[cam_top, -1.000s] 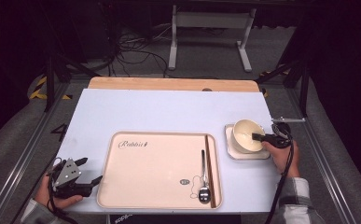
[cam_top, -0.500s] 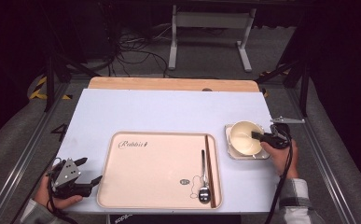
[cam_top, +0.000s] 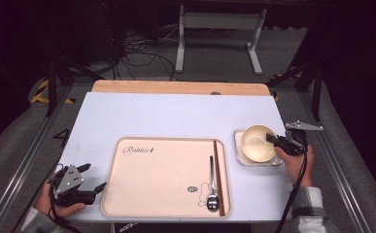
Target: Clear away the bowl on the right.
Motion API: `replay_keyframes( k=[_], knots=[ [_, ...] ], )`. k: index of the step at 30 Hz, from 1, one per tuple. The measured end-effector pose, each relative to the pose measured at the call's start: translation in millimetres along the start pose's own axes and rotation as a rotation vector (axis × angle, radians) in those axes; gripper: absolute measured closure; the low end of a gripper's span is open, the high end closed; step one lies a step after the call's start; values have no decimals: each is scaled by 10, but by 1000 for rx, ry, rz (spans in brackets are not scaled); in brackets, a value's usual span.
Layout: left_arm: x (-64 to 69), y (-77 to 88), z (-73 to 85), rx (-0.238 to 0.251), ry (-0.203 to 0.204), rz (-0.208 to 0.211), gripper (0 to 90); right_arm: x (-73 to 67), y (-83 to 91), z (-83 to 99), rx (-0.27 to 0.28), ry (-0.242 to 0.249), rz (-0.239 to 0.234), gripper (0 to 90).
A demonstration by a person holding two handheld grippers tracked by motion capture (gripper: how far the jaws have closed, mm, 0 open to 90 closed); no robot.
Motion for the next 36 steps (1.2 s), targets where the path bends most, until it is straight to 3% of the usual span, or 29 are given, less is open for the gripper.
replay_keyframes(
  k=[12,19,27,36],
  knots=[
    [-7,20,-9,6,6,-4,178,-6,144,-175,117,-16,13,828],
    [-17,30,-20,12,7,-8,179,-89,204,-249,149,-4,-4,828],
    [-28,36,-17,15,13,-8,179,-345,247,-392,190,8,-67,828],
    [-19,28,-19,15,11,-7,179,-714,117,-464,188,32,-147,828]
  ],
)
Point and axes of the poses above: each handheld gripper's, and its own axes: y roughly backward along the jaws, z roughly out of its underside, x roughly to its right, the point moved 8 cm from there along -y, roughly forward along the jaws, and after that the axes turned 13 degrees about x, right-handed, at the moved point
